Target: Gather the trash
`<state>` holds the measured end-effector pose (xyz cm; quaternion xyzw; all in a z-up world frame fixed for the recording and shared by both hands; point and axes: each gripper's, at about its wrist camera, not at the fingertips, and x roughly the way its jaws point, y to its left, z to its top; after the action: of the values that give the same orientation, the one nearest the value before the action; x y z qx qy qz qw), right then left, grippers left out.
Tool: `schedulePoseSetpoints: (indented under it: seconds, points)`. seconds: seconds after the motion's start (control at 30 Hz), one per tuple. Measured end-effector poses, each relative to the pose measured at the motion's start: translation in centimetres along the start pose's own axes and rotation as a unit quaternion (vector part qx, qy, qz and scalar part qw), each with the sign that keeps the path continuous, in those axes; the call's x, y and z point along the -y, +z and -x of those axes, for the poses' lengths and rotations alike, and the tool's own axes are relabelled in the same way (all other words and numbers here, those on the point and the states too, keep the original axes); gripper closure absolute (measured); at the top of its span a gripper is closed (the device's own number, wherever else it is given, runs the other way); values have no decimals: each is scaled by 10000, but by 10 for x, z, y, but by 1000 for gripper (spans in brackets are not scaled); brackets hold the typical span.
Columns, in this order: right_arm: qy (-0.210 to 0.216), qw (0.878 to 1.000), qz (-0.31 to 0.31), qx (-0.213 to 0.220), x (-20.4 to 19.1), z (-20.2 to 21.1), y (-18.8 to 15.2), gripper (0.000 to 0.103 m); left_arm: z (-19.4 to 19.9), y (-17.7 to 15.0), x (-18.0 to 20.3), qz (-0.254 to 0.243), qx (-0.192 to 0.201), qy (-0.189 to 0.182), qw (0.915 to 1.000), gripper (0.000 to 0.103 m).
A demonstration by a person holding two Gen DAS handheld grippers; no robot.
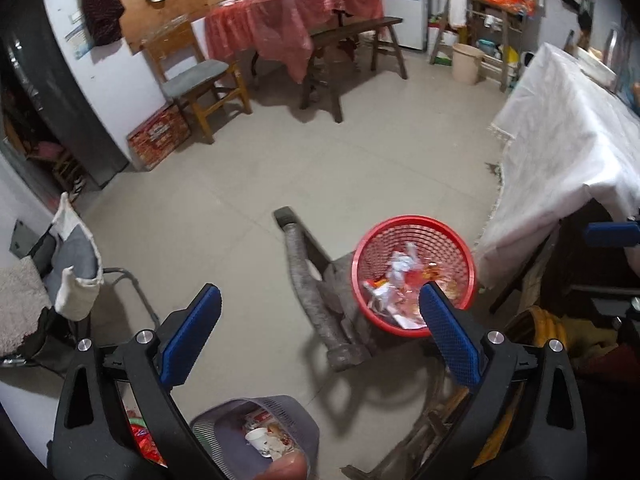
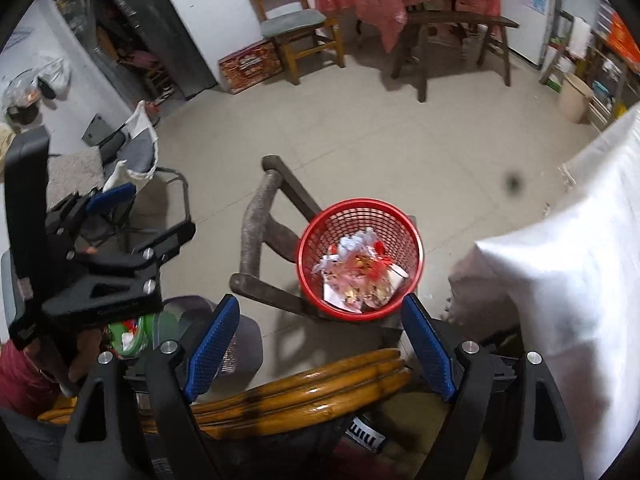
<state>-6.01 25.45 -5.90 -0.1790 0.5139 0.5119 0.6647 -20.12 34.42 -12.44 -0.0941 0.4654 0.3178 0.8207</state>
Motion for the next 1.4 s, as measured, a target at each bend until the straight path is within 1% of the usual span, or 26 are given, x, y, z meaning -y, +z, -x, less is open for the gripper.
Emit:
schedulePoseSetpoints:
  seconds: [0.07, 0.2, 0.43, 1.0, 1.27, 1.4]
  points:
    - [-41, 10000, -71, 11, 3, -1, -1, 21, -1, 0, 6, -85, -7, -63, 9999, 8]
    - [-149, 9999, 7, 3, 3, -4, -2, 21, -1, -1, 16, -258, 29, -17, 9997, 8]
    - [-299, 9995, 94, 34, -1, -5, -6, 21, -5, -2, 18, -300, -18, -48, 9995, 8]
    - [-302, 9995, 78, 18, 1, -5, -7, 21, -9, 1, 23, -390, -24, -86, 9992, 8]
    - [-302, 9995, 71, 18, 1, -4, -6, 21, -11, 0, 22, -298, -82, -313, 9990, 8]
    - [-303, 9995, 80, 24, 2, -4, -6, 21, -10, 0, 24, -359, -36, -246, 9990, 8]
